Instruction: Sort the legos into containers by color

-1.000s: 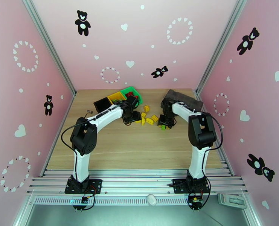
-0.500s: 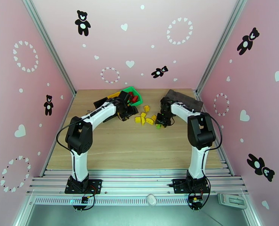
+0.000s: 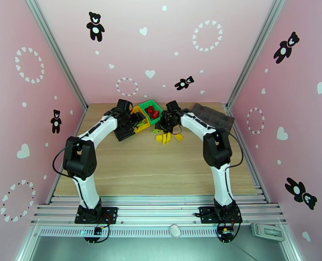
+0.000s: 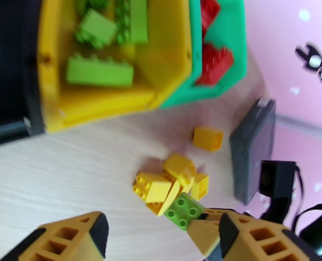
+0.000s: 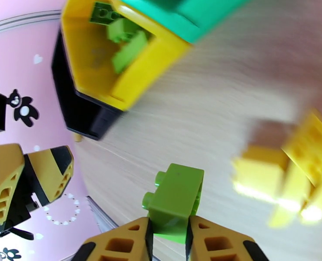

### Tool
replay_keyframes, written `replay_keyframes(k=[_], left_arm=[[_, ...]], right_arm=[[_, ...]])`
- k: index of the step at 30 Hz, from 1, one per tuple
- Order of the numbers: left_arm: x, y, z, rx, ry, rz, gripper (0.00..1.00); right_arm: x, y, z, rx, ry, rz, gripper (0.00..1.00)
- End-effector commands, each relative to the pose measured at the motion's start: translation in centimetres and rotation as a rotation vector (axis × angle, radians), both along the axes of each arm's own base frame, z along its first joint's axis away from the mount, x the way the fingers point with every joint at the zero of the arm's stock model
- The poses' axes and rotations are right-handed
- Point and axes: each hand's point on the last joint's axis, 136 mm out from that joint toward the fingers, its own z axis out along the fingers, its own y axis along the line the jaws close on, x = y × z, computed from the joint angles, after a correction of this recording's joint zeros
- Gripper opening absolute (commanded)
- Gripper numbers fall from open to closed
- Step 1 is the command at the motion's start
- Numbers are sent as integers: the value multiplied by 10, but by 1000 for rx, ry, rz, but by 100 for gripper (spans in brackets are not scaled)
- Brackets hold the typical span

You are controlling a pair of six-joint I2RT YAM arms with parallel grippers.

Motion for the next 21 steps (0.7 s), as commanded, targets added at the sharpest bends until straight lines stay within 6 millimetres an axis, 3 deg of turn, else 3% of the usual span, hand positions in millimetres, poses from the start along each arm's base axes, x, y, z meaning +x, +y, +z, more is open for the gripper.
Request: replay_keyframes(k=[1,5,13,21], left_arm=[[-5,18,13,1,-11,49,73],[-8,32,13,33,-7,80,73],[-18,40,9,53,11,86,73],[-23,52,7,59,21,109,73]], right_arm=[[17,25,11,97,-3,-6,26],[34,44,19,170,-23,-19,27],[66,81,24,300,-22,-51,29],[83,94,30,359,-34,-81,31]])
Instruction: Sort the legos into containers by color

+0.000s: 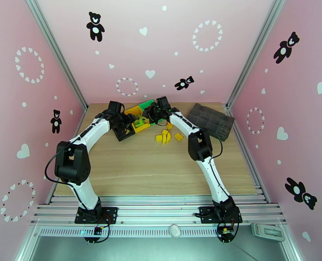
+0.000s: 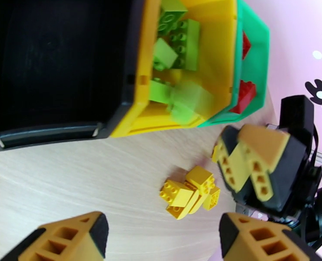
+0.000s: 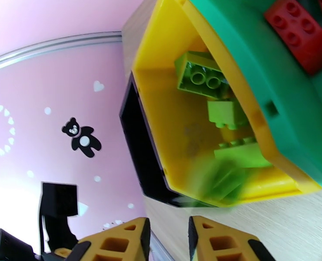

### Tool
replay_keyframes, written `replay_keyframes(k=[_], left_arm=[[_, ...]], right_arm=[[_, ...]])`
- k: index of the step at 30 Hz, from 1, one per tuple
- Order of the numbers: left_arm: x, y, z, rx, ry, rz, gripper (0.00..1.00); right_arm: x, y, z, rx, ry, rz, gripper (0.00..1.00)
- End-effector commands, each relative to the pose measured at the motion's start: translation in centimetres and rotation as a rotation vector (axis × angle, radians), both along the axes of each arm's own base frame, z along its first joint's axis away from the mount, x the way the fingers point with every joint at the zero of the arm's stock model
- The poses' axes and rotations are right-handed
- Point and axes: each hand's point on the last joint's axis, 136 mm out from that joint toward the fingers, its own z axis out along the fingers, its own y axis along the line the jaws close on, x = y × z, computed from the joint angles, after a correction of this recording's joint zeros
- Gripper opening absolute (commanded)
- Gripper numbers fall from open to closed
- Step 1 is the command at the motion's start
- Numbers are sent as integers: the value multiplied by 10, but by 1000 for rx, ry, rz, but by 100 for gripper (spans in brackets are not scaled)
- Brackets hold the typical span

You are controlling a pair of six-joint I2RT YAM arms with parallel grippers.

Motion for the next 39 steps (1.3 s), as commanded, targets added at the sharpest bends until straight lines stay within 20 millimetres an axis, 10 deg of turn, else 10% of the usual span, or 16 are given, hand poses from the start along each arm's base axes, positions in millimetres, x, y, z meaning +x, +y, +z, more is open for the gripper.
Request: replay_keyframes(k=[1,12,30,39], left_arm=[[-3,12,14,15,-24,18,73],[-3,15,15,50,-23,0,73],[-49,-92,-47,423,95,-497,65],[-65,-126,-90,529,125,-673,67]], right_arm=[[7,10,10,53,-14,-2,32],[2,1,28,10,-70,16,34],[-89,-203,26,-454,-30,-73,60],[-136,-239,17,-478,16,-97,63]])
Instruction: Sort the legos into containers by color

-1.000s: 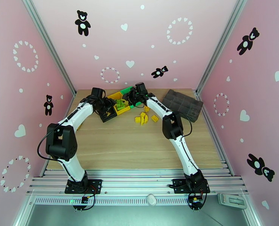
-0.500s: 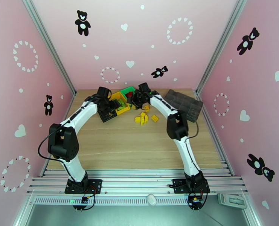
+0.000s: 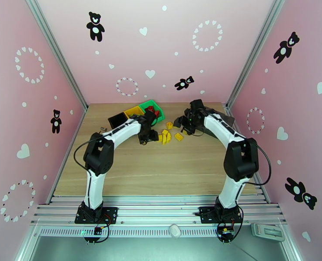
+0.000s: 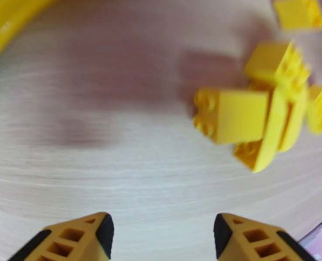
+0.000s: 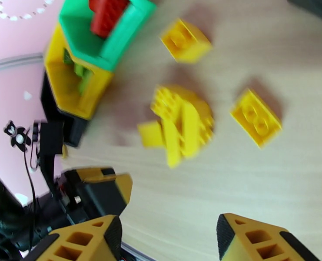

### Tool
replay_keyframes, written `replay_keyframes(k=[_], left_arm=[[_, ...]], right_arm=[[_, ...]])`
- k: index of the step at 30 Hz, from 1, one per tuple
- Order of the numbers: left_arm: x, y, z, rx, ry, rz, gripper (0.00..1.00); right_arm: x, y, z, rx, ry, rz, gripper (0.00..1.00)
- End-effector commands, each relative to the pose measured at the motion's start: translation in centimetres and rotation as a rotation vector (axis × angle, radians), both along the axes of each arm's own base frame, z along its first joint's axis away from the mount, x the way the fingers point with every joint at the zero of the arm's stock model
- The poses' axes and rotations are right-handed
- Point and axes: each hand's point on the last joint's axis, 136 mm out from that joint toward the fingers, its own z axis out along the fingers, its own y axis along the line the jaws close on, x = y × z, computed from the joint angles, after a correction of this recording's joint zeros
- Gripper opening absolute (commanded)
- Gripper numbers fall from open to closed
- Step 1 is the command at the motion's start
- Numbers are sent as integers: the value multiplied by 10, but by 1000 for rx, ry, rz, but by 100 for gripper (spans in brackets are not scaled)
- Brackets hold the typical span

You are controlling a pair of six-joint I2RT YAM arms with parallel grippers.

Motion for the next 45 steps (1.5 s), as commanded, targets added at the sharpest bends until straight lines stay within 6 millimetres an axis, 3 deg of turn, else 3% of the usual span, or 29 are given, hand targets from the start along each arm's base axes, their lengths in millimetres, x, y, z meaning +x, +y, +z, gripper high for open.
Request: replay_keyframes(k=[1,16,27,37,45], left_arm=[[5,-2,-1,55,-22,-64,68],[31,-36,-21,83,-17,-101,72],[52,-42,-31,122,-24,-48,70],[56,-41,-20,123,-50,-27,44],[49,-39,21,55,-106,-13,38]], right_arm=[[-15,-7,7,-3,-14,6,64],[-32,-10,14,4,-13,20,64],[-36,-9,15,12,-6,27,65],[-38,-5,4,28,19,25,65],[-34,26,-4,60,26,73,64]])
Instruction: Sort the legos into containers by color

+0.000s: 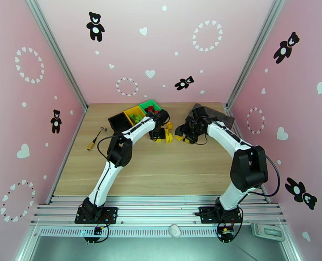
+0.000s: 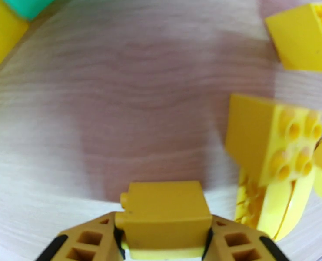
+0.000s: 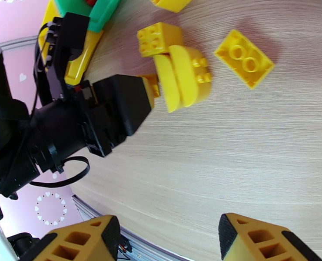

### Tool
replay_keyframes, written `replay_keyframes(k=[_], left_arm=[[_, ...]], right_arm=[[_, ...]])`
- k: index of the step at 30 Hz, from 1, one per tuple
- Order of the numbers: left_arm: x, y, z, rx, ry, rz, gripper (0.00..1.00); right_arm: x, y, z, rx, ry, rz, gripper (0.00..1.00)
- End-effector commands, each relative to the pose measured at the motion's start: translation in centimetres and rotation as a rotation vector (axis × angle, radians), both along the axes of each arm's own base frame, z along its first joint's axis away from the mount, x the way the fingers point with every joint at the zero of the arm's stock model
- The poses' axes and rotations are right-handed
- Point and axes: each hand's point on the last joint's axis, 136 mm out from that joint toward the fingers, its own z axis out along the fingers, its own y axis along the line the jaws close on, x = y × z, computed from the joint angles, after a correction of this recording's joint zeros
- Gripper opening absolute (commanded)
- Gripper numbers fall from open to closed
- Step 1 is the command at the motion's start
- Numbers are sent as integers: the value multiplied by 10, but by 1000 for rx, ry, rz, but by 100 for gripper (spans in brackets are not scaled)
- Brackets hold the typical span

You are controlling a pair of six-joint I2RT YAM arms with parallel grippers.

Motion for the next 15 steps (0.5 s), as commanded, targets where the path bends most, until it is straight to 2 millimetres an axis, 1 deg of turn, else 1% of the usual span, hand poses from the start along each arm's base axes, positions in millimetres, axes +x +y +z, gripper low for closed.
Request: replay_keyframes(k=[1,3,7,10,12,15], left_arm=[[1,-2,48,-66,-81,11,38],[-2,-2,60,-92,-96,10,37],[-7,7,76,-125,-118,29,37],[-10,24,88,-135,-135,63,37],[-11,39,97,-136,-149,94,37],[-12,70,109,-127,-173,150,37]], right_arm=[[3,22,-3,30,7,31,64],[6,33,-3,40,3,49,63],[11,52,-3,54,4,81,62],[15,66,-2,65,-1,105,61],[18,72,0,69,-6,114,61],[22,80,0,73,-7,131,61]])
